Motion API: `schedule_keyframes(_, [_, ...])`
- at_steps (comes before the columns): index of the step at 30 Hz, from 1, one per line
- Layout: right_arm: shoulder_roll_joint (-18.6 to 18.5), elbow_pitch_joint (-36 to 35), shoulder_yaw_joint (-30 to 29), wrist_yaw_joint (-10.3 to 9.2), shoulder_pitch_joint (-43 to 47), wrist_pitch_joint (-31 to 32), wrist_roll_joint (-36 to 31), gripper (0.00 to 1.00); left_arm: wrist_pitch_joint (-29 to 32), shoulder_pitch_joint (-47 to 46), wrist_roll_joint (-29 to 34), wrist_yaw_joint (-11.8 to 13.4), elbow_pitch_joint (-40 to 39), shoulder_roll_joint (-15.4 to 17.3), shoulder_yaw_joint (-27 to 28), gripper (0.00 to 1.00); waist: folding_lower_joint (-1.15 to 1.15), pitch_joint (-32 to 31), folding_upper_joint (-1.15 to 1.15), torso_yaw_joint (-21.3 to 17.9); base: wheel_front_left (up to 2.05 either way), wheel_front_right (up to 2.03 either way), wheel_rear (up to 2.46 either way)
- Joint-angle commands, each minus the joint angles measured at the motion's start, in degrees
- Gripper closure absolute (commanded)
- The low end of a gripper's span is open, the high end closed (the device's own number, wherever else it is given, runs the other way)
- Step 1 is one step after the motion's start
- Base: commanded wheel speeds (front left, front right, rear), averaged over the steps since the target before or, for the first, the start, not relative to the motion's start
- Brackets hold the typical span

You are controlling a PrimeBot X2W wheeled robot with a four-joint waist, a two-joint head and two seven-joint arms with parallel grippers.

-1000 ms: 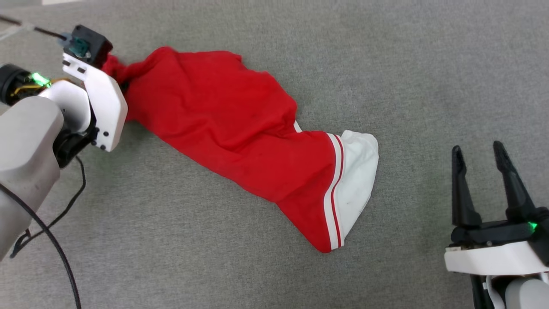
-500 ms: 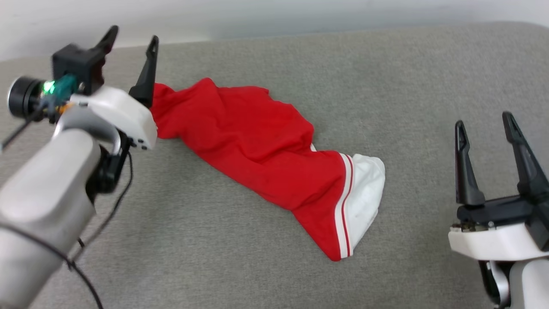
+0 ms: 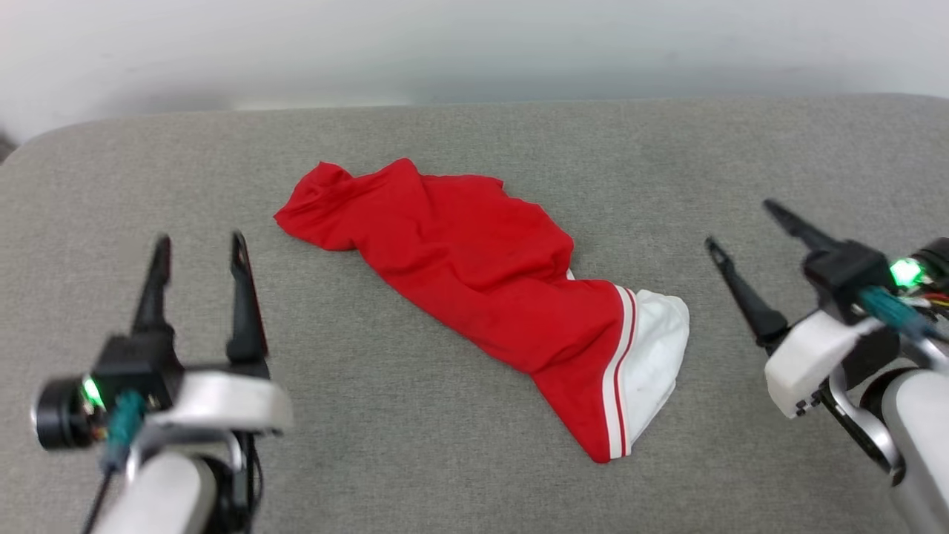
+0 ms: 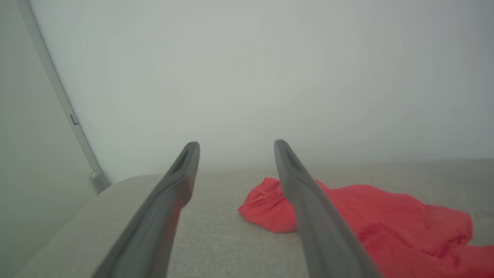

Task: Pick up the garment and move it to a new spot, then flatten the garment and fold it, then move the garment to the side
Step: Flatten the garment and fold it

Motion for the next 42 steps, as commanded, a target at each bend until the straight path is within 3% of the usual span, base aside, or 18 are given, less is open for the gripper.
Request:
schedule_keyframes(1, [-2.47,0.07,2.91,-0.04,-2.19,4.17,2.7,0.0,-0.13,2.29,1.53,0.02,-1.04,-1.57,1.21,0.0,0.01,-0.02,0.0,0.45,0.0,0.0,0.0])
schedule_keyframes(8, [-13.3,-0.16,17.79,-0.04,-11.24,28.93,21.65,0.0,-0.14,9.84,8.7,-2.86,-4.16,-10.27,6.53,0.0,0.01,1.77,0.0,2.14,0.0,0.0,0.0])
schedule_keyframes(12, [-15.46,1.5,23.33,-0.04,-16.2,37.55,28.89,0.0,-0.14,10.78,12.27,-5.65,-4.93,-14.36,8.16,0.0,0.01,3.73,0.0,3.48,0.0,0.0,0.0])
schedule_keyframes(18, [-13.23,7.27,30.01,-0.03,-21.9,41.3,32.94,0.0,-0.14,9.45,15.92,-9.76,-4.47,-19.08,10.55,0.0,0.01,6.93,0.0,5.17,0.0,0.0,0.0])
schedule_keyframes(27, [-8.33,16.23,40.72,0.08,-19.42,36.87,35.98,0.0,-0.14,8.7,19.14,-14.05,-3.92,-23.0,14.24,0.0,0.01,9.09,0.0,6.35,0.0,0.0,0.0])
schedule_keyframes(28, [-8.18,16.19,41.59,0.09,-19.77,35.4,35.96,0.91,-0.14,8.94,19.37,-14.32,-3.84,-23.25,14.7,0.0,0.01,8.98,0.0,6.15,0.0,0.0,0.0])
schedule_keyframes(29, [-8.21,16.05,41.99,0.12,-20.29,33.82,36.25,1.0,-0.14,9.26,19.59,-14.61,-3.7,-23.5,15.26,0.0,0.01,8.78,0.0,5.87,0.0,0.0,0.0])
schedule_keyframes(36, [-12.26,12.09,36.45,-0.05,-25.52,21.23,39.36,1.0,-0.14,10.6,20.85,-16.06,-2.77,-24.48,17.16,0.0,0.01,5.62,0.0,3.87,0.0,0.0,0.0])
schedule_keyframes(42, [-15.75,9.21,28.96,-0.05,-23.14,16.72,43.57,1.0,-0.14,11.89,21.31,-16.32,-2.9,-24.94,18.0,0.0,0.01,3.91,0.0,2.5,0.0,0.0,0.0])
